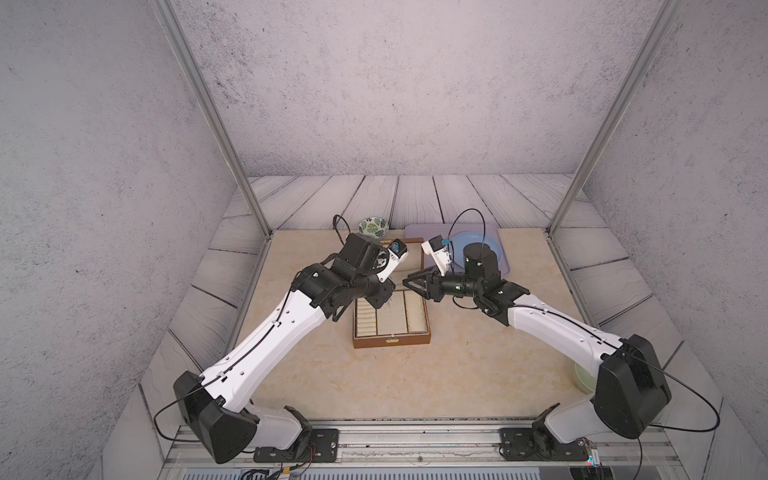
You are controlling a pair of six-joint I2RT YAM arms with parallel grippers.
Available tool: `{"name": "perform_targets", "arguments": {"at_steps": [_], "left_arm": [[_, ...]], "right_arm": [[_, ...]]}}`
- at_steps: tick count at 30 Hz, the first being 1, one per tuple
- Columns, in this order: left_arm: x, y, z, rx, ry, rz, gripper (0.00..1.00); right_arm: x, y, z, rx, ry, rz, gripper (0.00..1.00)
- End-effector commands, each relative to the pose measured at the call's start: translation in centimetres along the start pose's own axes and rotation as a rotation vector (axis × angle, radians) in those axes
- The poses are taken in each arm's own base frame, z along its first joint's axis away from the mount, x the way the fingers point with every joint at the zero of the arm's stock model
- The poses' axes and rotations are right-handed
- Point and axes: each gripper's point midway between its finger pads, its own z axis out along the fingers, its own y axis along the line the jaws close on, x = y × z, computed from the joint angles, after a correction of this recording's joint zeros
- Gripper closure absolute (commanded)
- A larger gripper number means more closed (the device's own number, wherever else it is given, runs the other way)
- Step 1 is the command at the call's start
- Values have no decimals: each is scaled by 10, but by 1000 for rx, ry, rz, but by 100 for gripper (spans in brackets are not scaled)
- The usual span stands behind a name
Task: Put jewelry chain into jewelry box
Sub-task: Adjust the necklace.
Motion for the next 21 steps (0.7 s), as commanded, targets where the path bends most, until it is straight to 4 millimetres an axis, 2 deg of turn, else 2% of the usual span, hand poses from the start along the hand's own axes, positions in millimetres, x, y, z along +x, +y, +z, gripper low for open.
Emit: {"name": "perform_targets", "arguments": {"at_steps": [1, 13, 21], "left_arm": [[-6, -2, -6, 21, -14, -10, 100], [-9, -3, -10, 29, -25, -18, 100], [-12, -3, -12, 32, -28, -21, 100]], "right_arm": [[-4, 20, 0, -93, -43, -100, 65], [4, 30, 16, -155, -42, -115, 71], [7, 29, 23, -155, -41, -117, 74]]}}
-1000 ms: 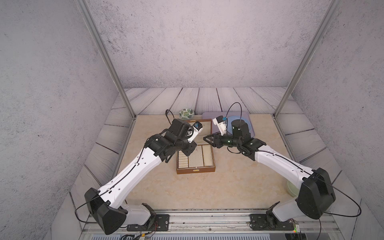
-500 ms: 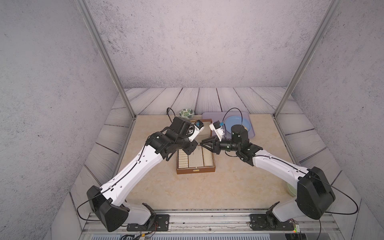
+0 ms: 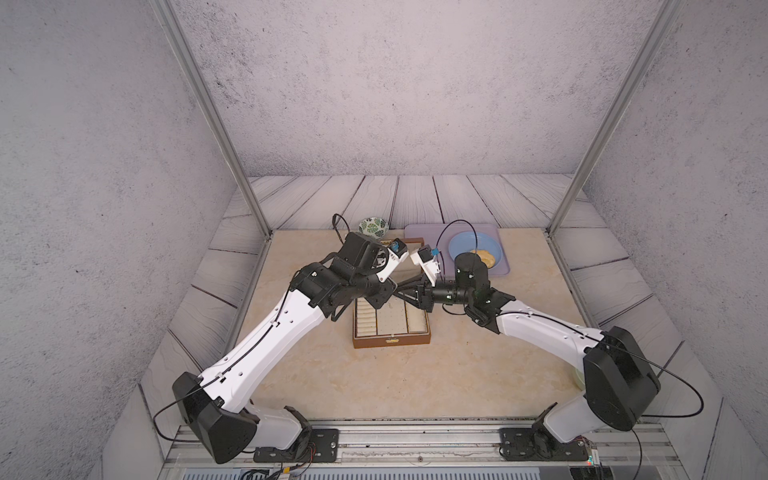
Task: Put jewelry chain into jewelry box
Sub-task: Adjust the necklace.
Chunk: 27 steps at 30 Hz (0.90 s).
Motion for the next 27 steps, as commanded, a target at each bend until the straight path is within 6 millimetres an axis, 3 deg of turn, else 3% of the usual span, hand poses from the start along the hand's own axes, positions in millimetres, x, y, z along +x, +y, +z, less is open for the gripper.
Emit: {"name": "perform_targets", "arguments": {"at_steps": [1, 27], "left_arm": [[-9, 0, -7, 8, -24, -13, 100], [-11, -6, -6, 35, -27, -15, 100]], "right_arm": [[-12, 7, 3, -23, -32, -45, 74], [-22, 6, 10, -20, -57, -51, 78]]}}
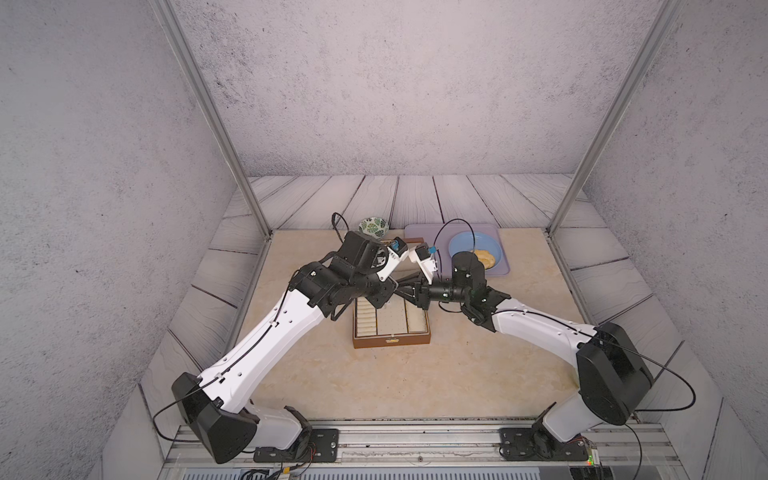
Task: Put jewelry chain into jewelry box
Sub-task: Adjust the necklace.
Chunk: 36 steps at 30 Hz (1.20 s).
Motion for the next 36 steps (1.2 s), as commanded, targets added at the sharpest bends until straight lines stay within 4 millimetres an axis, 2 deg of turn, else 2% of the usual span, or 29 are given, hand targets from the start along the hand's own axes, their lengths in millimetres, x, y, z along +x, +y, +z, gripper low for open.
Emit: {"name": "perform_targets", "arguments": {"at_steps": [1, 8, 9, 11, 14, 25, 30, 36], "left_arm": [[-7, -3, -3, 14, -14, 1, 100], [-6, -4, -2, 19, -14, -1, 100], [-6, -4, -2, 20, -16, -1, 100], [-6, -4, -2, 20, -14, 0, 100], [-5, -4, -1, 17, -17, 0, 100], [0, 0, 11, -9, -72, -32, 100], [-8, 2, 17, -21, -151, -67, 99], [-16, -4, 25, 22, -211, -95, 94]], "right_arm": [[-14, 5, 3, -8, -31, -28, 79], [-16, 6, 3, -9, -36, -31, 79], [-16, 6, 3, -9, -36, -31, 83], [-16, 6, 3, -9, -35, -35, 96], [-16, 6, 1, 6, -36, -42, 100], [-22, -3, -21, 179, -10, -111, 100], [-22, -3, -29, 227, 48, -127, 100], [-26, -2, -33, 256, 86, -133, 100]]}}
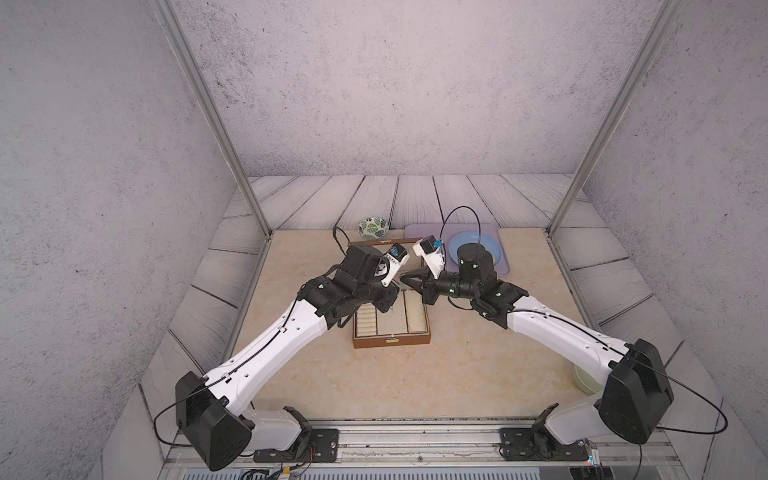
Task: Put jewelry chain into jewelry box
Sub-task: Adjust the necklace.
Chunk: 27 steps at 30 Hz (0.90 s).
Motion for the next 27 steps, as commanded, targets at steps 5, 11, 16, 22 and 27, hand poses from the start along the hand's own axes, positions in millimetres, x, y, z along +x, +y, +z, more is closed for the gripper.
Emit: {"name": "perform_targets", "arguments": {"at_steps": [5, 11, 16, 22, 27], "left_arm": [[-22, -6, 4, 39, -133, -40, 83], [-22, -7, 14, 47, -154, -42, 79], [-20, -6, 20, 47, -149, -42, 78], [-16, -8, 27, 59, -145, -48, 78], [-14, -8, 30, 60, -142, -45, 80]], "right_arm": [[-7, 5, -11, 30, 30, -29, 100], [-10, 7, -16, 32, 33, -34, 100], [-13, 9, -20, 37, 27, -41, 100], [-16, 11, -23, 37, 16, -45, 100], [-18, 12, -25, 39, 10, -46, 100]]}}
